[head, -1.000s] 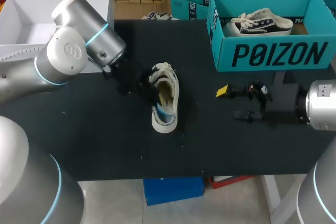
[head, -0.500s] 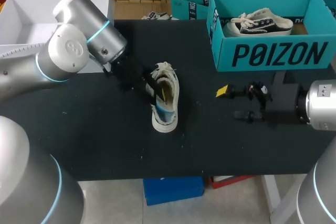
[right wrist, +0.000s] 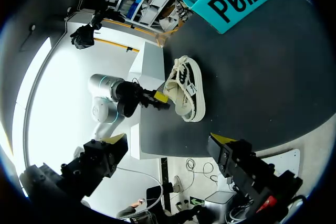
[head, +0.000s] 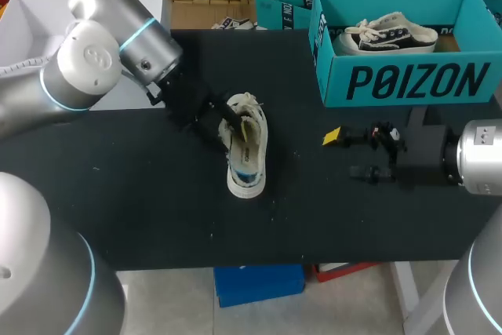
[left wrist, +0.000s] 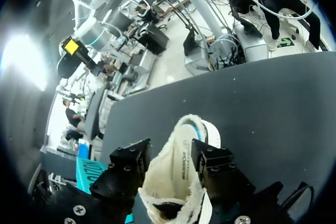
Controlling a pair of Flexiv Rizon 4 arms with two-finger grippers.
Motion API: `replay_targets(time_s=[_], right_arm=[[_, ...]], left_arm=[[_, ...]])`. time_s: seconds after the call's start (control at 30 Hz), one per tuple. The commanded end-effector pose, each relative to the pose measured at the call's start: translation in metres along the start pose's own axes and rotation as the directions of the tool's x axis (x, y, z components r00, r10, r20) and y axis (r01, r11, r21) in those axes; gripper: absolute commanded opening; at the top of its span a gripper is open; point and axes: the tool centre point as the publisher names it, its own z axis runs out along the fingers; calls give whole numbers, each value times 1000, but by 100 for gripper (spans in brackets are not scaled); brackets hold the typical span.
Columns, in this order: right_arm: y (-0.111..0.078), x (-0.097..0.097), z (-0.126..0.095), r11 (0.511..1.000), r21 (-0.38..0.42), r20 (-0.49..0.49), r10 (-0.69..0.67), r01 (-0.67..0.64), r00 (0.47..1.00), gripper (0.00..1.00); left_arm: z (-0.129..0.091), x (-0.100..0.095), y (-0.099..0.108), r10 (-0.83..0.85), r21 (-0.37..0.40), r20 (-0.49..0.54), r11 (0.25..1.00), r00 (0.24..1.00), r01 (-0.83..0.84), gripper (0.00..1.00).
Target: Take the shoe out of the shoebox, open the shoe tongue, remove and reinsert the insole, then place the shoe into the shoebox
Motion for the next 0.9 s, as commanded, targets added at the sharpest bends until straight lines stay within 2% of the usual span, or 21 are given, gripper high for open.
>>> replay_targets(time_s=[0.03, 0.1, 0.4, 0.6, 0.9], right_arm=[[0, 0, 0, 1000, 1, 0, 0, 0, 1000, 100], [0, 0, 0, 1000, 1, 0, 0, 0, 1000, 100], [0, 0, 0, 1000, 1, 0, 0, 0, 1000, 100], [0, 0, 0, 1000, 1, 0, 0, 0, 1000, 100], [0, 0, 0, 1000, 1, 0, 0, 0, 1000, 100]], left_arm=[[-4, 3, -8, 15, -14, -66, 1000, 998, -16, 0], [-3, 8, -8, 23, -18, -116, 1000, 993, -25, 0], [3, 25, -3, 14, -39, -218, 999, 976, -23, 0], [13, 32, 2, 0, -36, -224, 999, 975, -9, 0], [33, 30, 7, -1, -8, -241, 1000, 970, -1, 0]])
